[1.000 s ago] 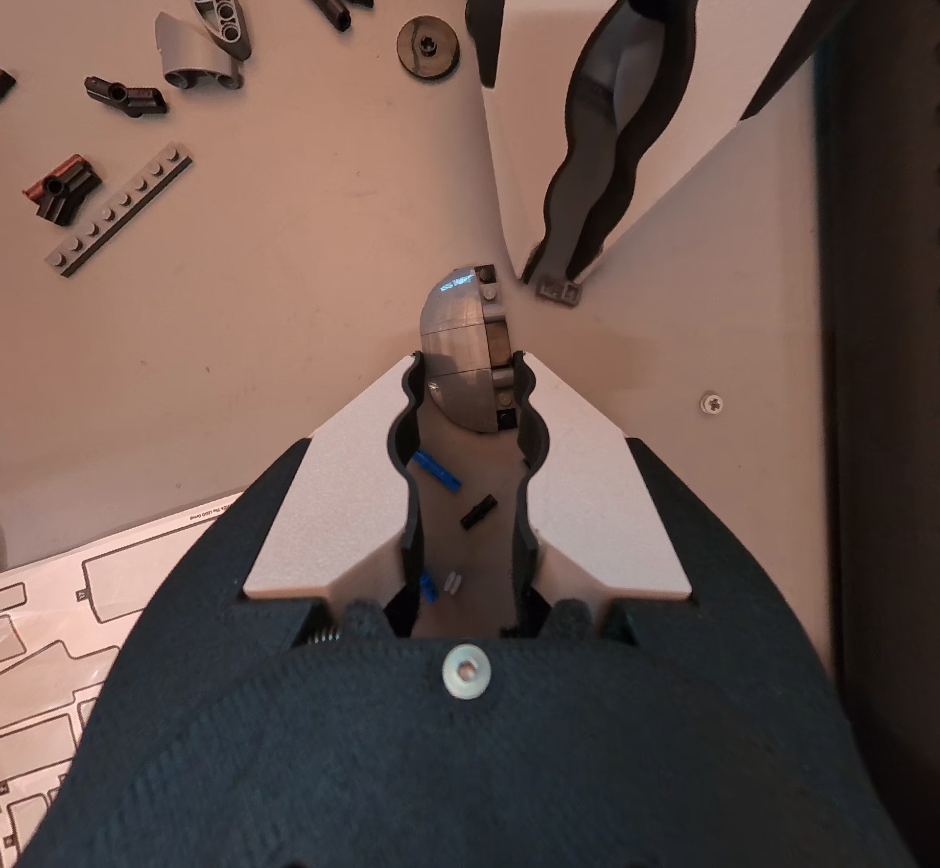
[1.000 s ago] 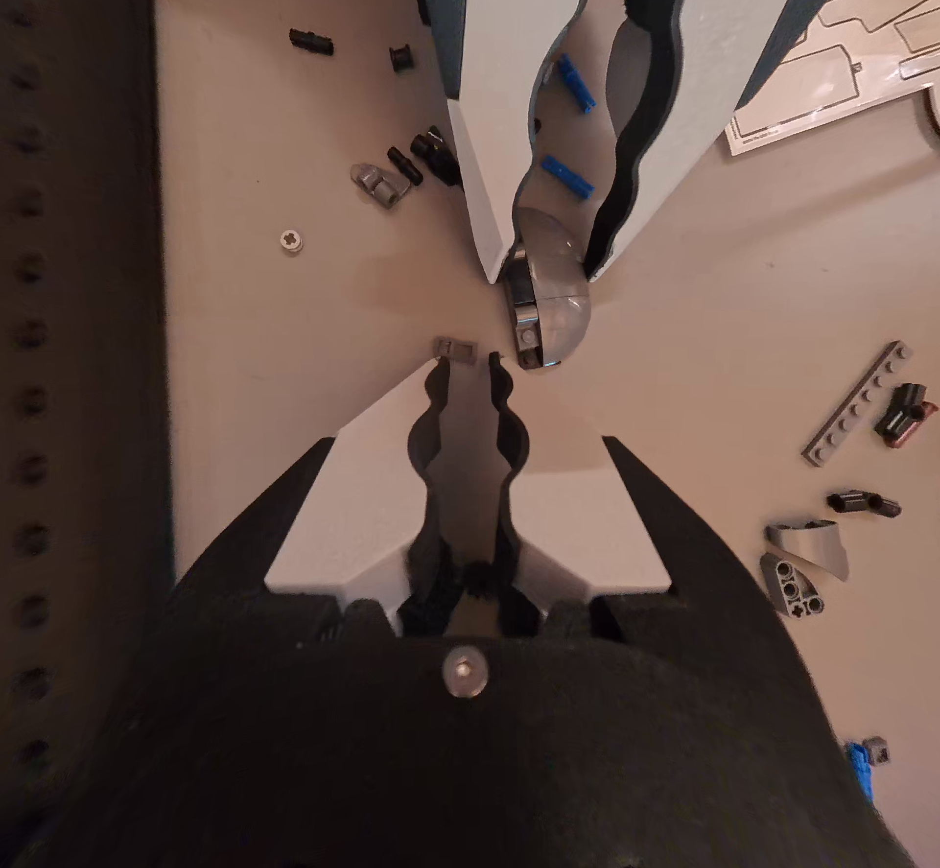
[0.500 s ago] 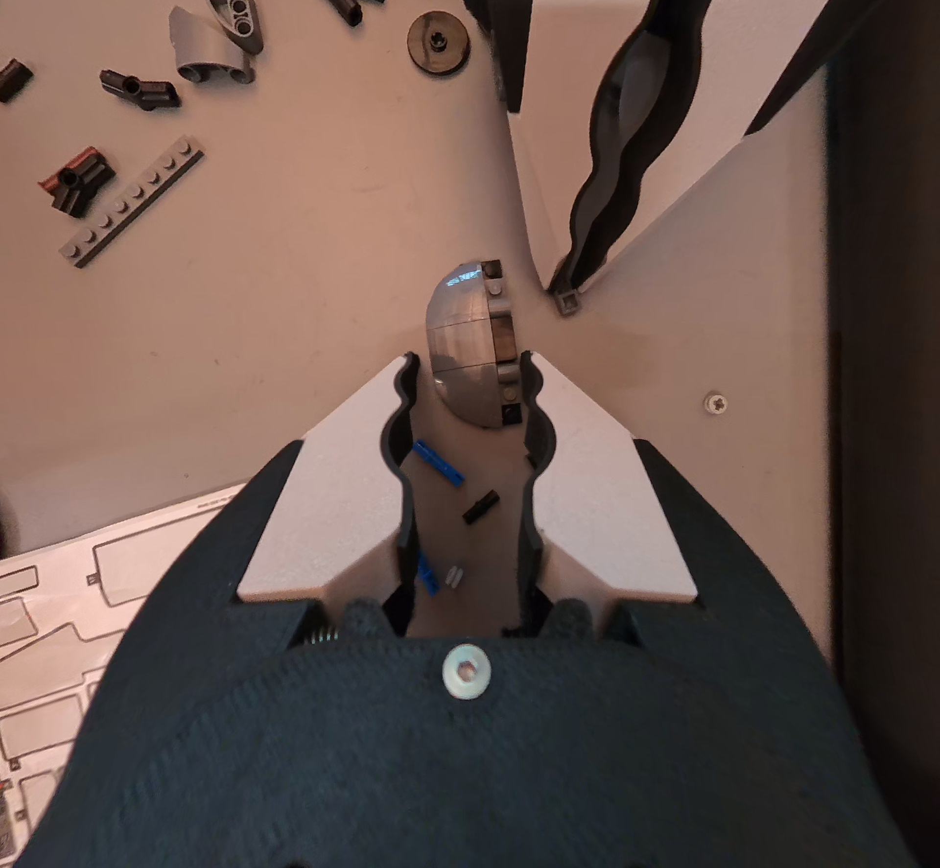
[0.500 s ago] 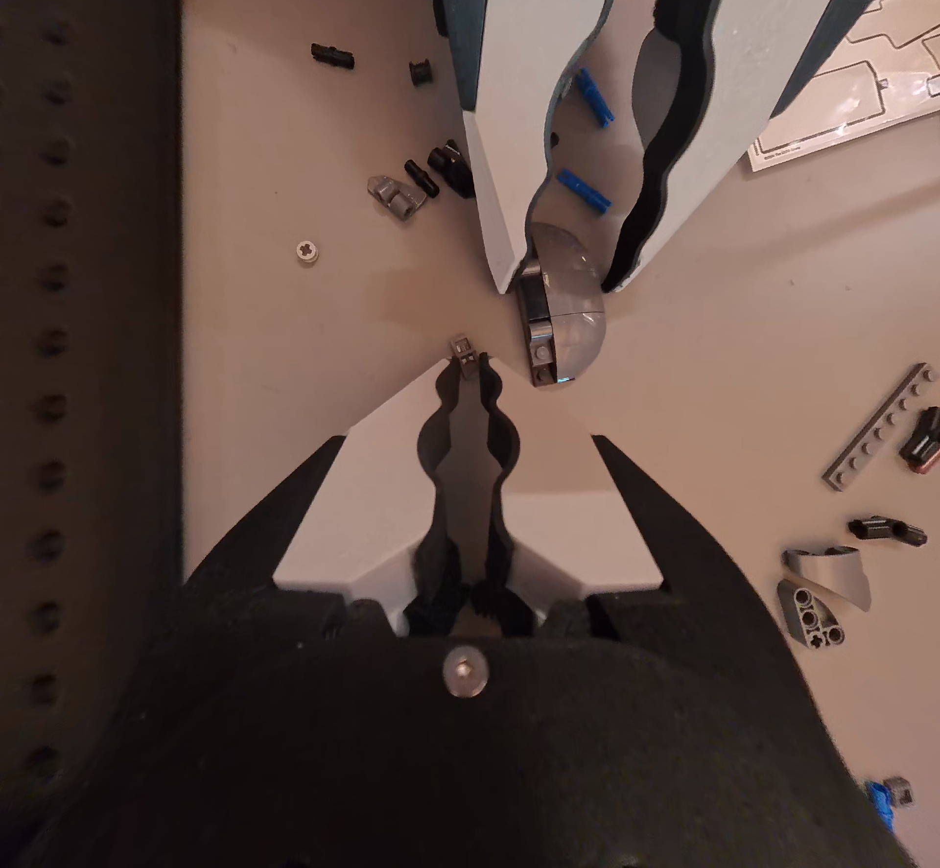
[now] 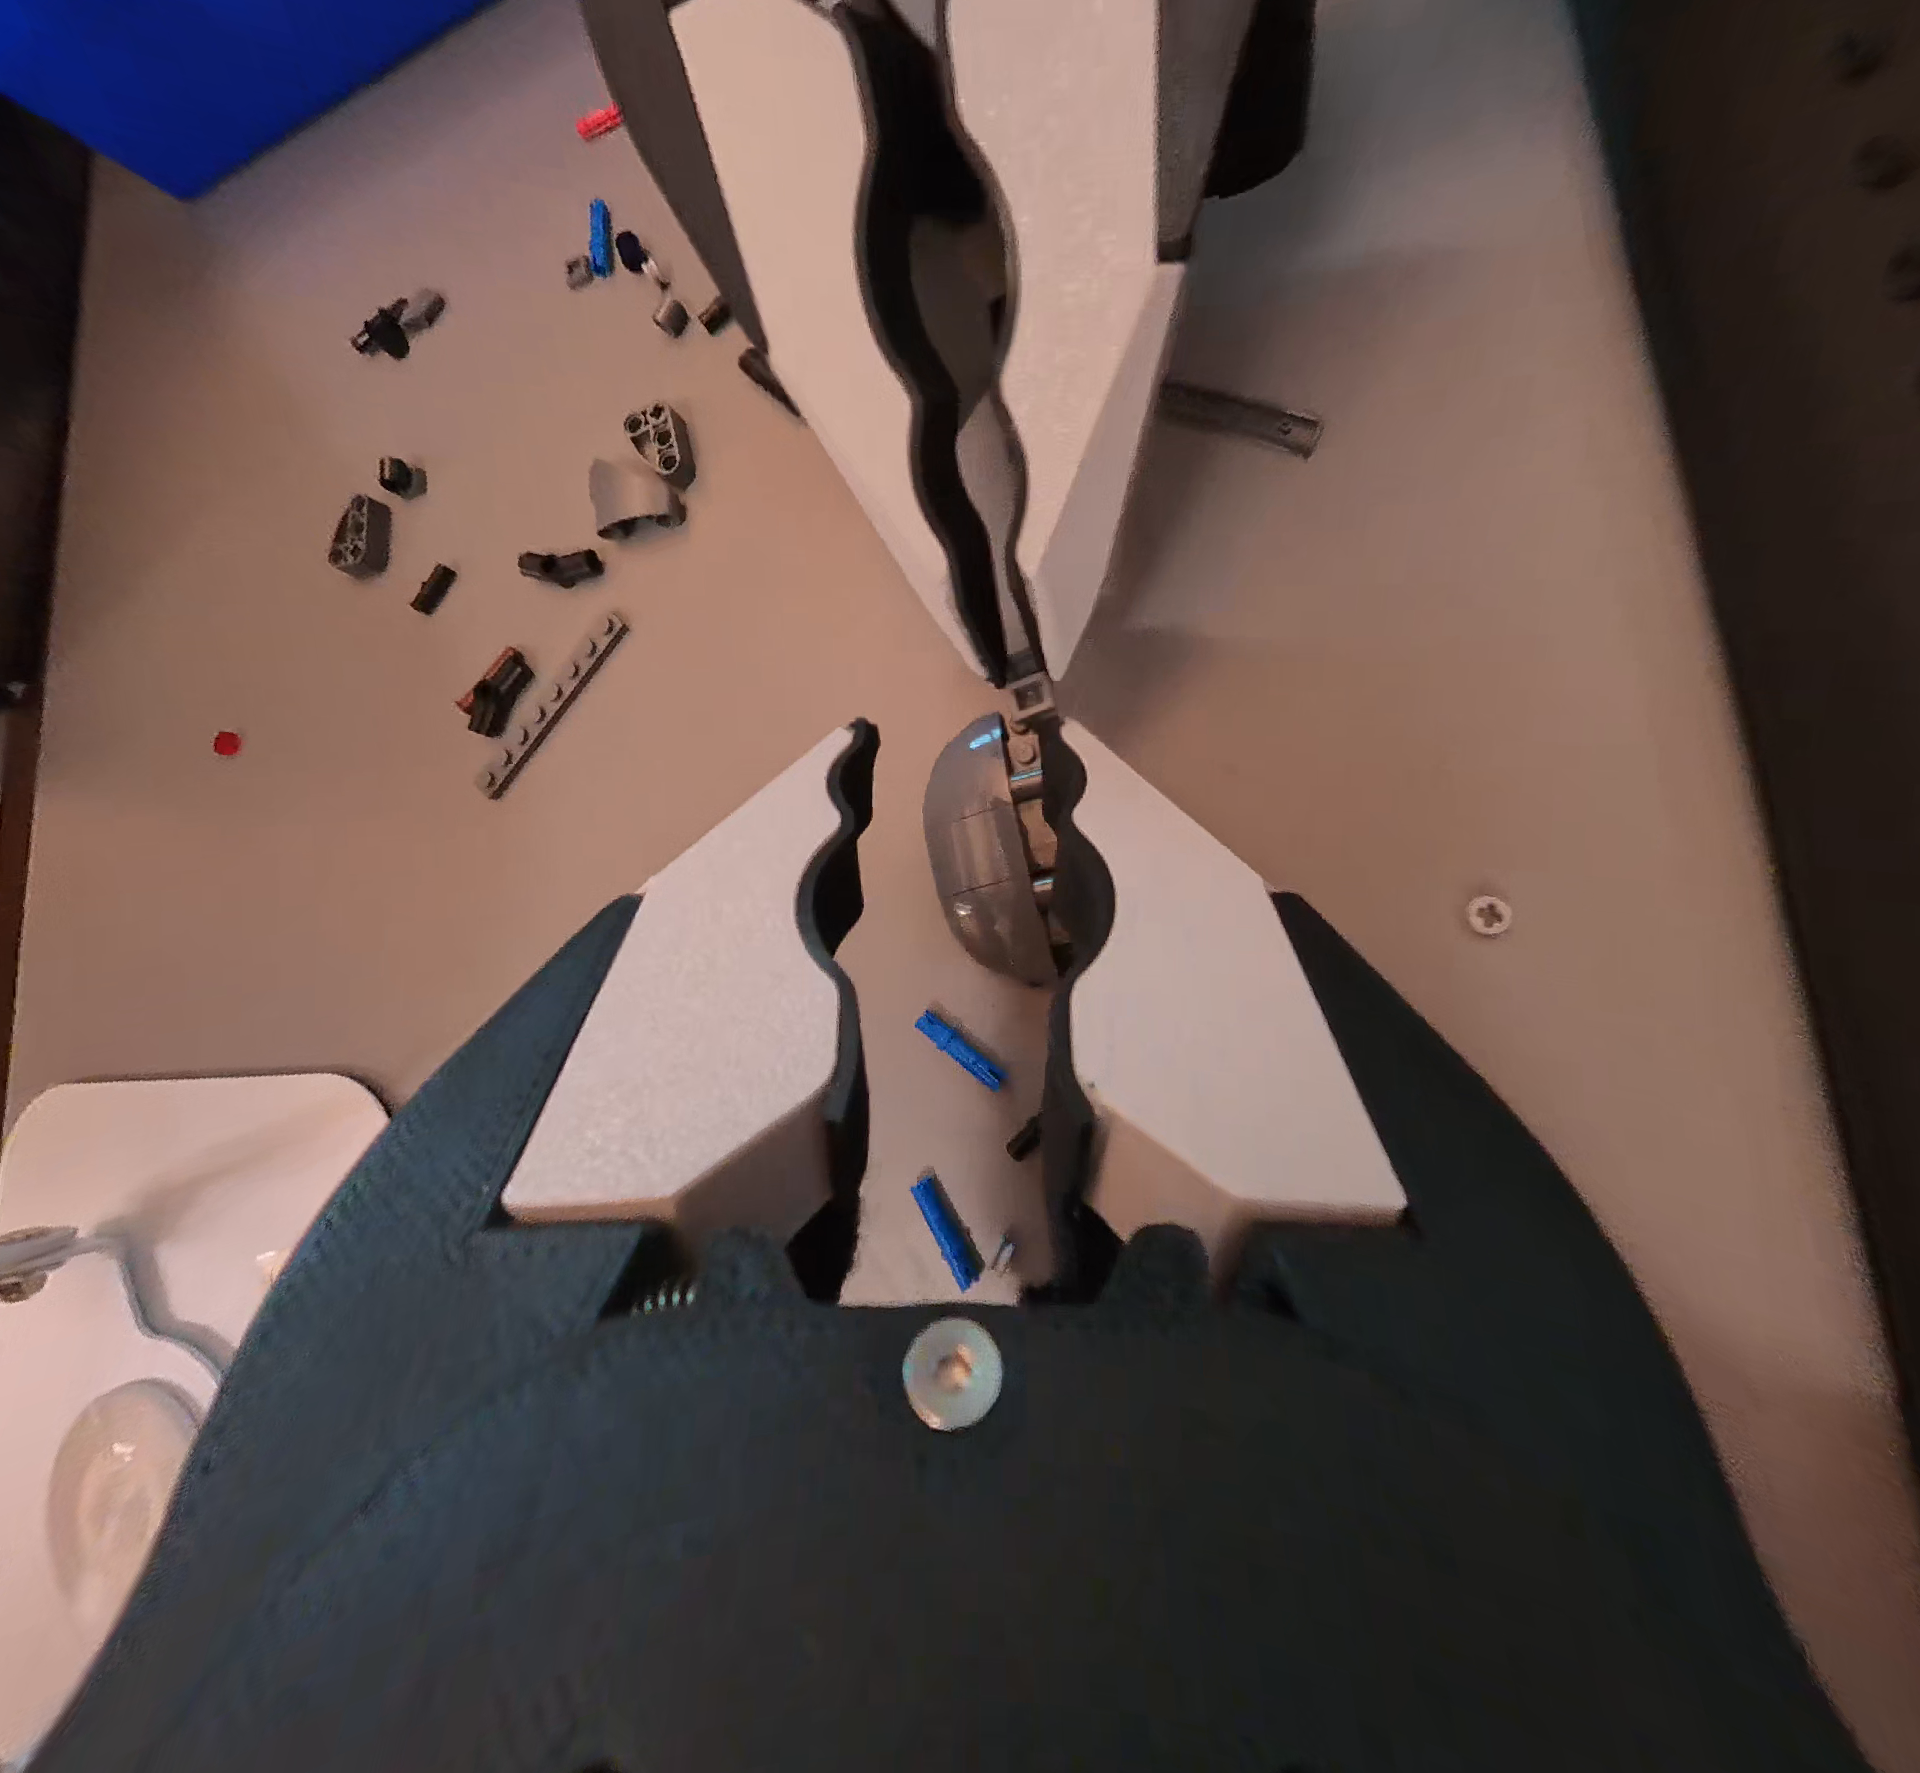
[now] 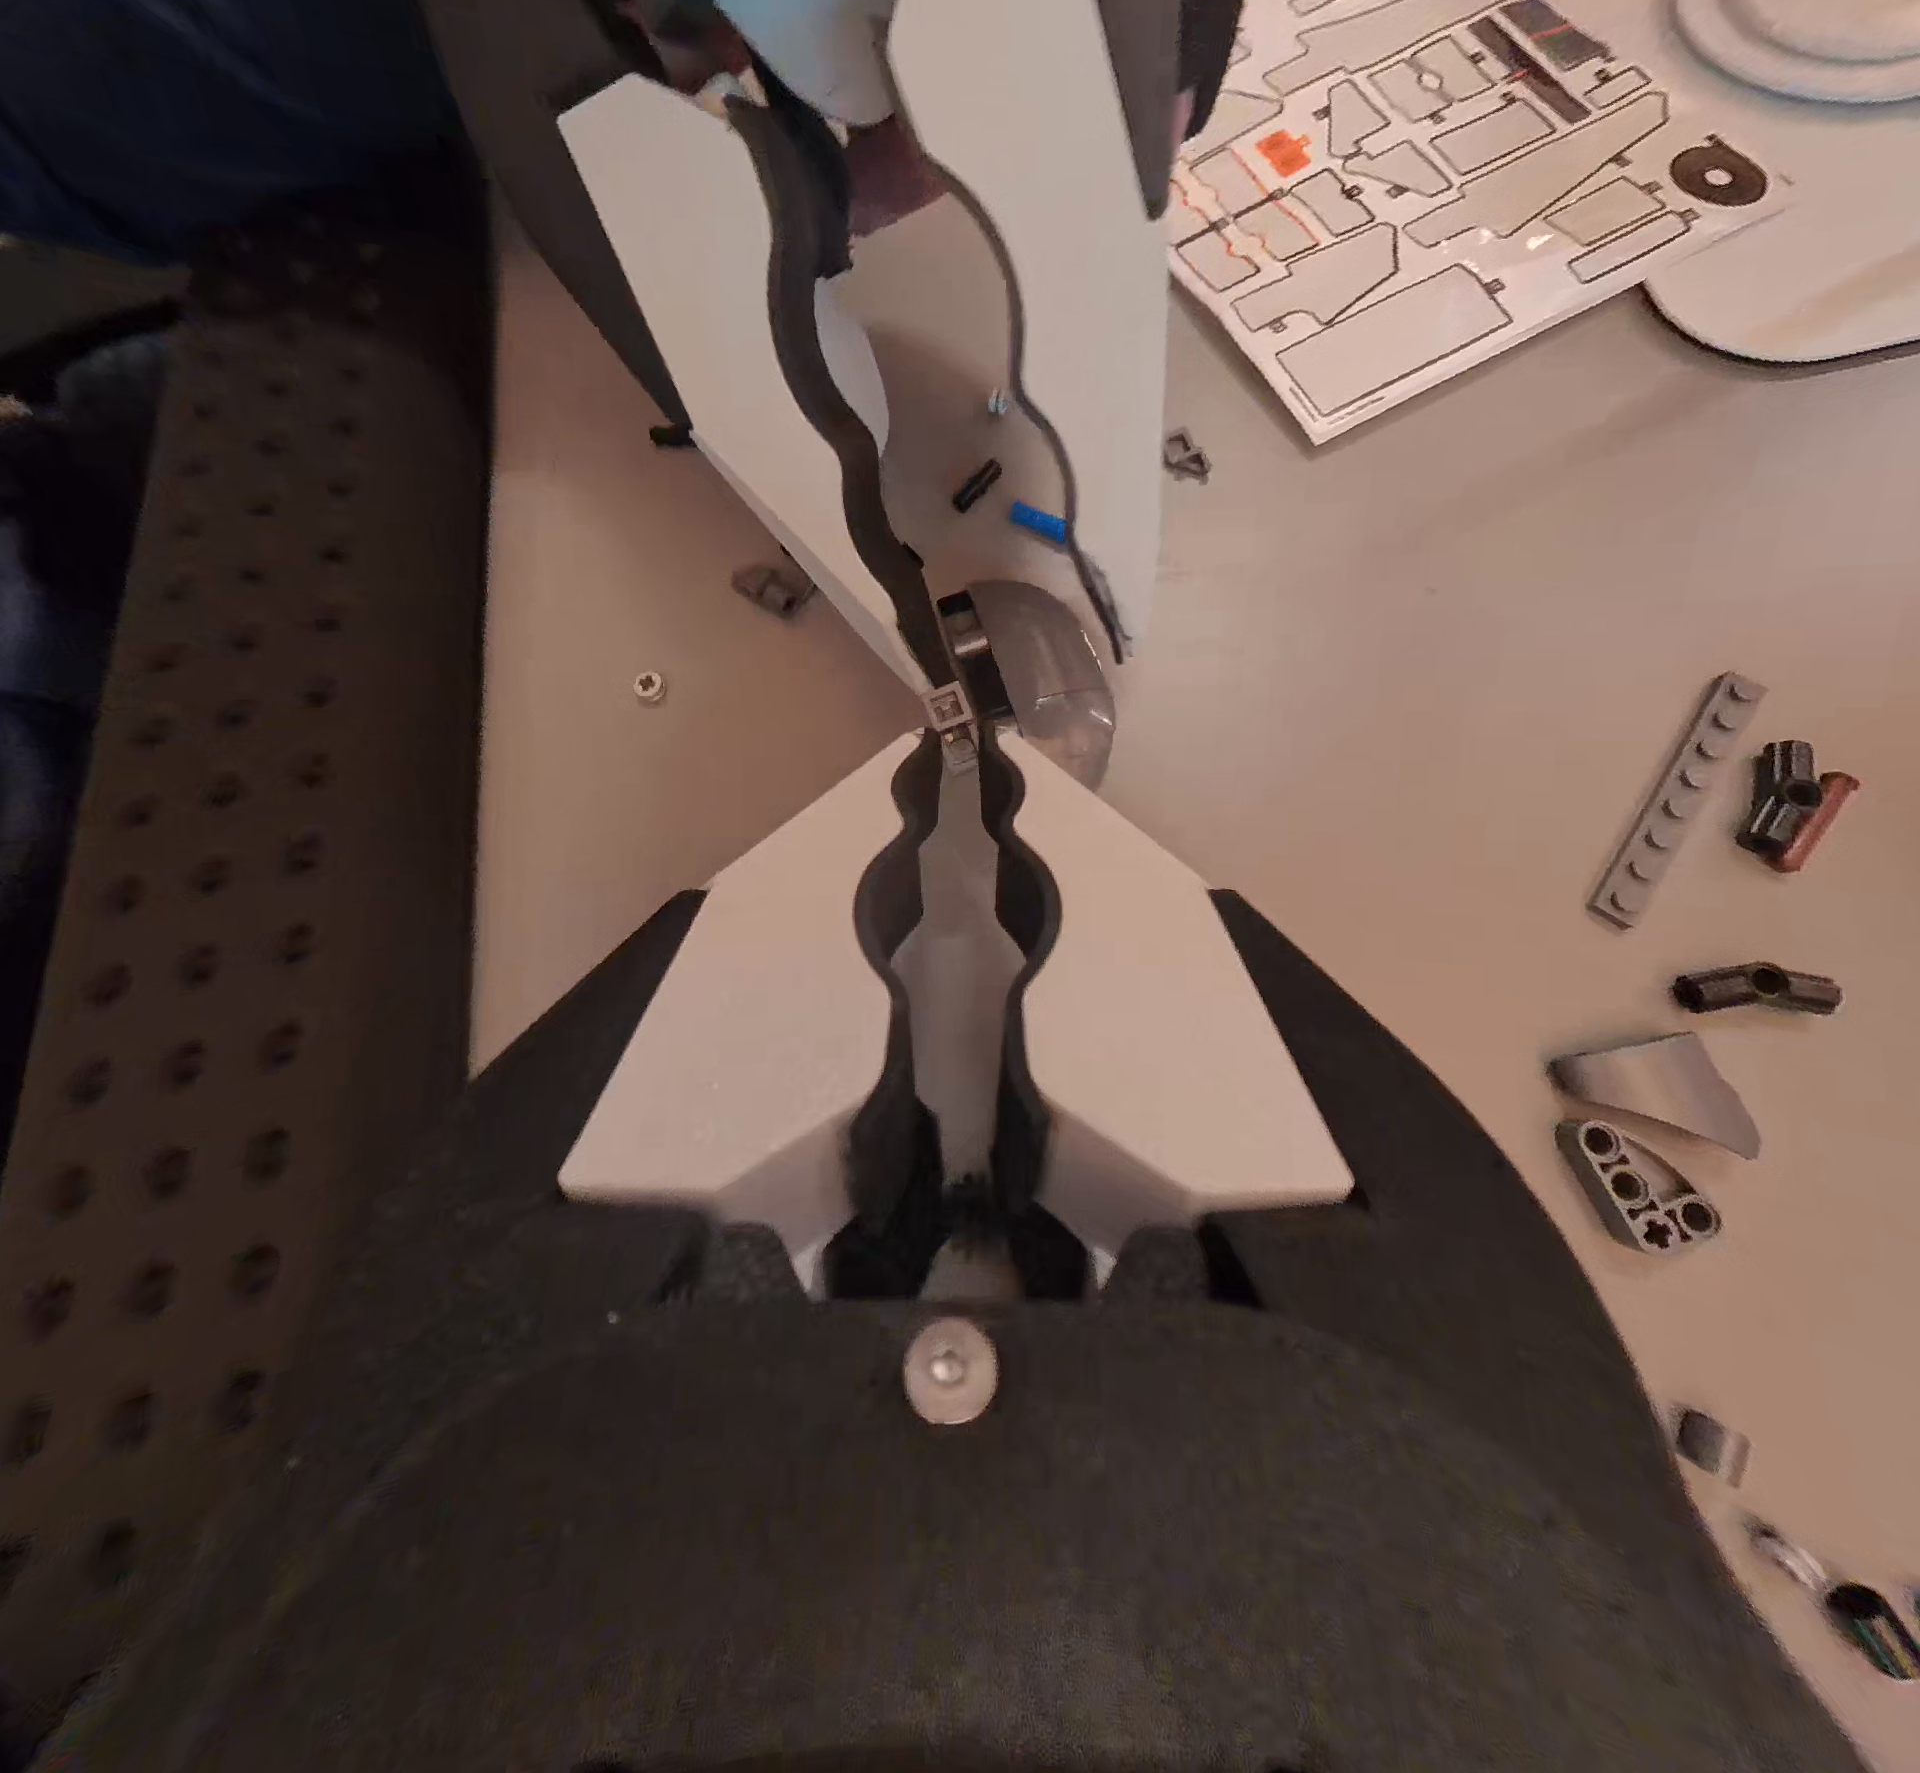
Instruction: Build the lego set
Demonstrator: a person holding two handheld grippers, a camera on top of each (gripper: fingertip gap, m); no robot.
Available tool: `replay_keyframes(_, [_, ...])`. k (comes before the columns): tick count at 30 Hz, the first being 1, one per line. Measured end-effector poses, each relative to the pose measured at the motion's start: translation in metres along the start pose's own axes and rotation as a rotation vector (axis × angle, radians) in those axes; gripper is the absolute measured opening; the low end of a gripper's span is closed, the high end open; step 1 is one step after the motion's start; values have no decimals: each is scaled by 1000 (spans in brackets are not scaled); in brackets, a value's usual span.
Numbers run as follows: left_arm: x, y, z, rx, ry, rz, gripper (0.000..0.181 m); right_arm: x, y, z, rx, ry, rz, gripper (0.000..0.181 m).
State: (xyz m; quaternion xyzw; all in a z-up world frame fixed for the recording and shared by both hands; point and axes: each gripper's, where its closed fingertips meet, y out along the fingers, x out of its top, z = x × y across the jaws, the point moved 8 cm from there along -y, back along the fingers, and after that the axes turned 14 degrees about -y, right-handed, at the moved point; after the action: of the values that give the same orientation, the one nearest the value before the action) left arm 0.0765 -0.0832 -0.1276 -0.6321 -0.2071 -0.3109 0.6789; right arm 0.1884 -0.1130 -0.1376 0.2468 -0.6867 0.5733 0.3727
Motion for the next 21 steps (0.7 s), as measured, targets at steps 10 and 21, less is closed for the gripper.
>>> replay_keyframes(10, [4, 0, -9, 5, 82, -22, 8, 3, -8, -4, 20, 65, -92, 6])
replay_keyframes(21, [4, 0, -10, 4, 94, -30, 4, 2, -10, -4, 45, 90, -112, 6])
